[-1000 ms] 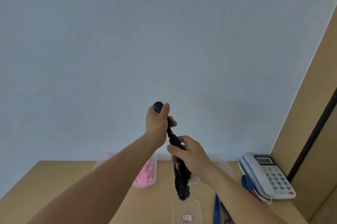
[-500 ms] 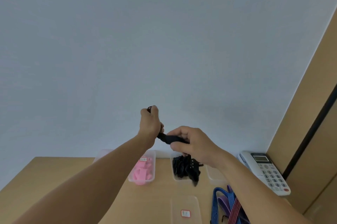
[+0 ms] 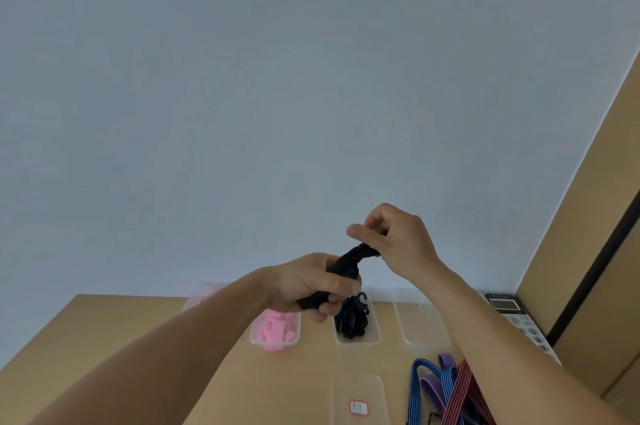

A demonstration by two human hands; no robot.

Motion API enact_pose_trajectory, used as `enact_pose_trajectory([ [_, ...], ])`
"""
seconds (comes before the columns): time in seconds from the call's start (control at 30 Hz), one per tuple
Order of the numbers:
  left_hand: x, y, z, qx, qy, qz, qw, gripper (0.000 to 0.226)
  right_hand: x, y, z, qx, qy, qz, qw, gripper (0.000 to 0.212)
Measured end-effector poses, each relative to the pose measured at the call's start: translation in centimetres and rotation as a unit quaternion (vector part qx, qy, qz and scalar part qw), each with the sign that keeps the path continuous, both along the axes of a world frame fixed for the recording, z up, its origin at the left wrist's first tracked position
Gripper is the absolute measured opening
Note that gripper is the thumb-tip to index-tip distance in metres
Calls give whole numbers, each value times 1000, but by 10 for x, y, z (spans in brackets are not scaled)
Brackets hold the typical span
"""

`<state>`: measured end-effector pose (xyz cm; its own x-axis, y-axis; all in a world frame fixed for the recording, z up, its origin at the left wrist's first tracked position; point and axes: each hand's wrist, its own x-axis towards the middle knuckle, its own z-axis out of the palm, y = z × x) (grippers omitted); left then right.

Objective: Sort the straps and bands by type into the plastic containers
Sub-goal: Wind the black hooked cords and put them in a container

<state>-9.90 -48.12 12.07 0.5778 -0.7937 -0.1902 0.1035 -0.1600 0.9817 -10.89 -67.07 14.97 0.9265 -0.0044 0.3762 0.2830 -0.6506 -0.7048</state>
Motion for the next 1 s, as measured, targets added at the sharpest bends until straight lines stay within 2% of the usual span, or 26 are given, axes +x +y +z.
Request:
enact_pose_trajectory([
  [0.1, -4, -7, -2, -76, 42, 48, 995, 18, 3, 4, -8, 14, -34, -21, 999, 50],
  [0.2, -4, -9, -3, -118, 39, 102, 987, 21, 1, 4, -13, 86, 15, 28, 996, 51],
  [0.3, -4, -10, 0, -128, 27, 114, 985, 30, -3, 3, -19, 114, 59, 63, 990, 44],
  [0.4, 1, -10, 5, -121, -19, 200, 972, 45, -9, 1, -22, 186, 112, 78, 973, 32],
  [0.47, 4, -12, 4, -86, -60, 249, 963, 51, -11, 4, -23, 213, 122, 90, 965, 19],
  [0.57, 10, -16, 0, -74, -87, 306, 945, 53, -11, 7, -24, 263, 116, 78, 955, 20],
  [0.67, 17, -18, -4, -64, -105, 353, 927, 48, -11, 8, -26, 230, 132, 37, 963, 17],
  [0.73, 20, -21, -8, -80, -85, 394, 911, 46, -11, 13, -28, 205, 114, 14, 972, 15],
  [0.87, 19, -30, -1, -203, 39, 418, 885, 42, -9, 28, -42, 185, 61, -36, 980, 14],
  [1.0, 20, -35, 12, -276, 101, 422, 857, 36, -11, 40, -54, 123, 12, -64, 990, 15],
])
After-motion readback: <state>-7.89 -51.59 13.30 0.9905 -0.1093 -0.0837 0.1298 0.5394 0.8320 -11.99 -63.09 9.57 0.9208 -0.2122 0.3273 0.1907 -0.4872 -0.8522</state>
